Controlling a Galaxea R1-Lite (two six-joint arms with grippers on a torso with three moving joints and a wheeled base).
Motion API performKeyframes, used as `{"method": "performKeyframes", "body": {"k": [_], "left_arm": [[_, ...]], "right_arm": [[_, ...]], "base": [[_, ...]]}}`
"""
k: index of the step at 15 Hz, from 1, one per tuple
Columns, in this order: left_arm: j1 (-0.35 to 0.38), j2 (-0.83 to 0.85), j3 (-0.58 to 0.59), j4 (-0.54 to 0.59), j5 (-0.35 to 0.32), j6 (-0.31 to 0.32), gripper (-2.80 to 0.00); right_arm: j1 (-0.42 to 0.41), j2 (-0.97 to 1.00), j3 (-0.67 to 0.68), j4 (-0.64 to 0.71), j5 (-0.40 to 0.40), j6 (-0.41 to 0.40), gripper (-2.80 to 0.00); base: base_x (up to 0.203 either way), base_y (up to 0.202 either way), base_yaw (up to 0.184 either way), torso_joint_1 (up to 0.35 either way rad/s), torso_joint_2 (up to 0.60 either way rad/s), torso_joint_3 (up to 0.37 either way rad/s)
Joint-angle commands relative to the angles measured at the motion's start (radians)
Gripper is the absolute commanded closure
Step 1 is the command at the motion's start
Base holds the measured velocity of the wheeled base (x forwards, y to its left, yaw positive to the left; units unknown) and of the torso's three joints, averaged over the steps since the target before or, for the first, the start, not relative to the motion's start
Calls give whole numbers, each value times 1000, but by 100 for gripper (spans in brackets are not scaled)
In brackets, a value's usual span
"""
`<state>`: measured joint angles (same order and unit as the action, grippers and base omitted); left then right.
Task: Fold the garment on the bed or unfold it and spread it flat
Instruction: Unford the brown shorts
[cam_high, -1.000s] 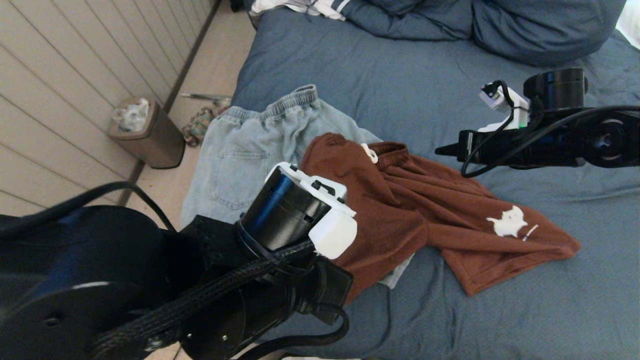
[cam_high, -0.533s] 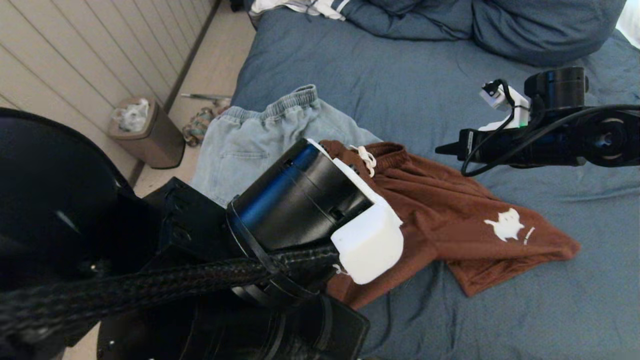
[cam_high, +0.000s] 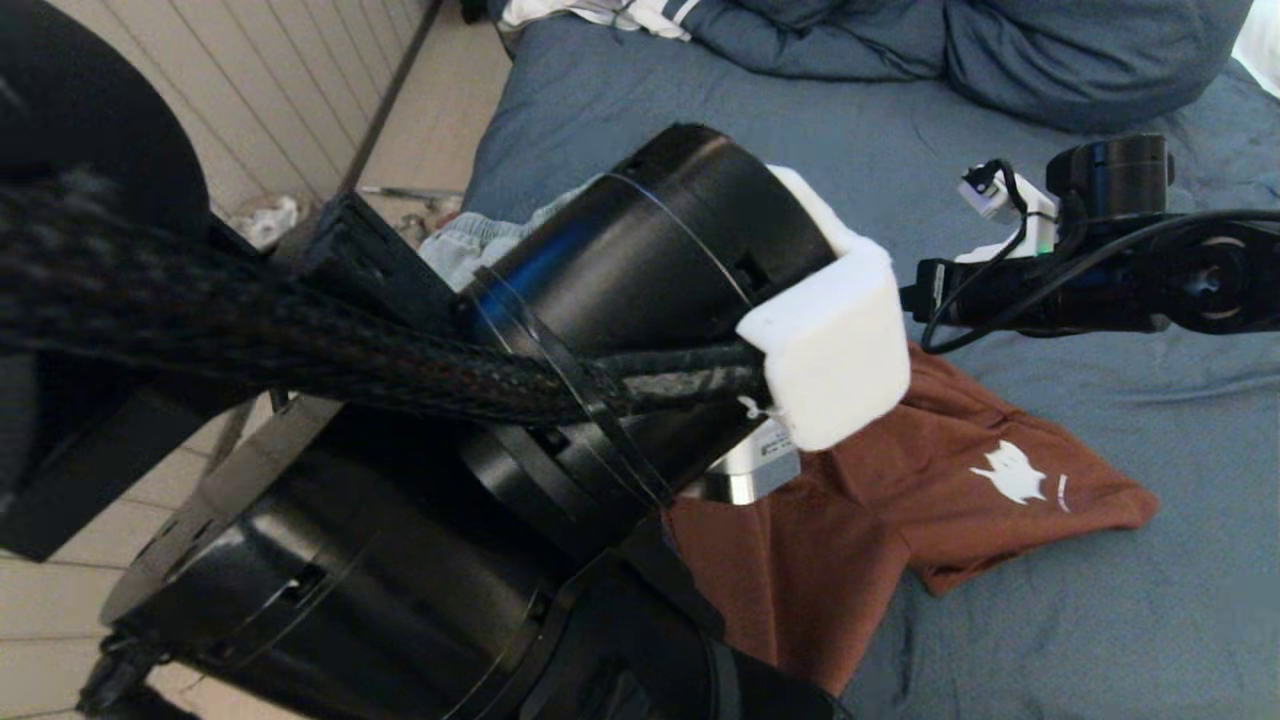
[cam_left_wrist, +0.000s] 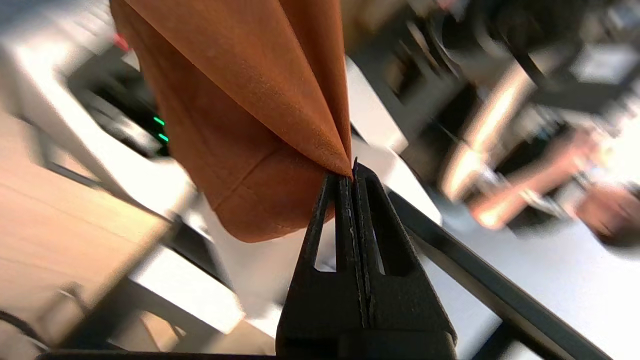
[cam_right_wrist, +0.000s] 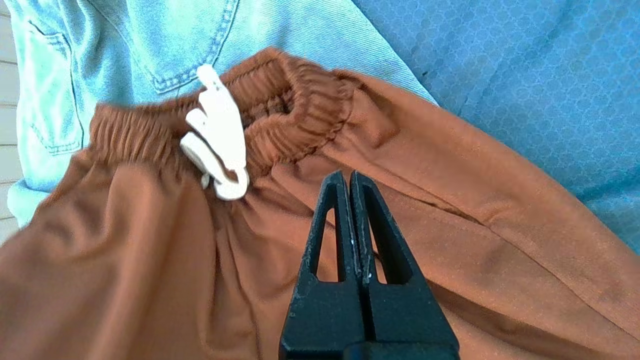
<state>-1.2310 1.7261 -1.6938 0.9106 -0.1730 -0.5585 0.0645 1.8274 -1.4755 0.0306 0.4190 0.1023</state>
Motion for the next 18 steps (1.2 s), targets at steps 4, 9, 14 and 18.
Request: {"method": "performKeyframes", "body": {"k": [4,9,14,18], "left_arm": [[-51,27,8,65,-114,-18,0],[-73,29,43,114,-171,-16,0],[-111,103,86,100,-239,-3,0],[-122,98,92,85,-223,-1,-280]], "right_arm": [[0,6,-2,-1,3,0,0],[1,9,0,0,3,0,0],[1,10,-2,0,1,0,0],[1,15,-2,-1,1,0,0]], "base": [[0,0,0,0,0,0],[0,0,0,0,0,0],[0,0,0,0,0,0],[0,0,0,0,0,0]]}}
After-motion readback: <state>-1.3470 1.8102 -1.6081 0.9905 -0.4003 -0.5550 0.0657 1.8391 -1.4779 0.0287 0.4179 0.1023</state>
